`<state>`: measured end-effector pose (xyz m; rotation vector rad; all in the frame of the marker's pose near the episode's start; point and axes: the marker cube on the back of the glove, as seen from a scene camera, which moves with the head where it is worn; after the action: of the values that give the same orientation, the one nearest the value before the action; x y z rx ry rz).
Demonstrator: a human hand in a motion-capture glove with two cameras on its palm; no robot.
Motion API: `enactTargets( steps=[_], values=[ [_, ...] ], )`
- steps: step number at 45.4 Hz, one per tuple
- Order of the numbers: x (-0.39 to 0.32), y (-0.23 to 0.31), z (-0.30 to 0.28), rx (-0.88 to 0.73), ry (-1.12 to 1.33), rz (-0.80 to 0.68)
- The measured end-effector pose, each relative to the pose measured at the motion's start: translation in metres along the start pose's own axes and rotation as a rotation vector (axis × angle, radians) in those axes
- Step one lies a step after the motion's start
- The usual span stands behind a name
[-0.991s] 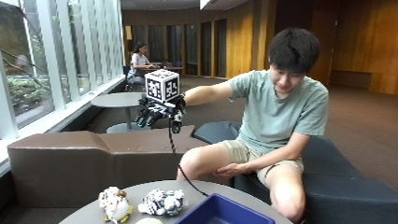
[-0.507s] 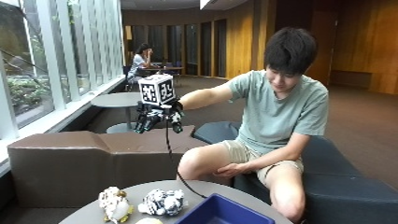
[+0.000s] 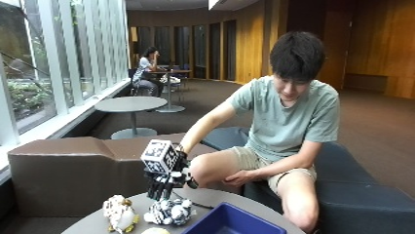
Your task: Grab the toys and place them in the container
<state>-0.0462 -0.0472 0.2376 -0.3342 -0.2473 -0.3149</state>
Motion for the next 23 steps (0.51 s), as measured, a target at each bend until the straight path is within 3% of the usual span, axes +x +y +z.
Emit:
enactTargets(
  steps=[8,14,23],
  values=[
    [0.023,-0.017,0.081,-0.130,0.028,0.066],
    [0.025,-0.039,0.084,0.012,0.098,0.090],
    [0.026,-0.065,0.079,0.099,0.027,0.100]
  ],
)
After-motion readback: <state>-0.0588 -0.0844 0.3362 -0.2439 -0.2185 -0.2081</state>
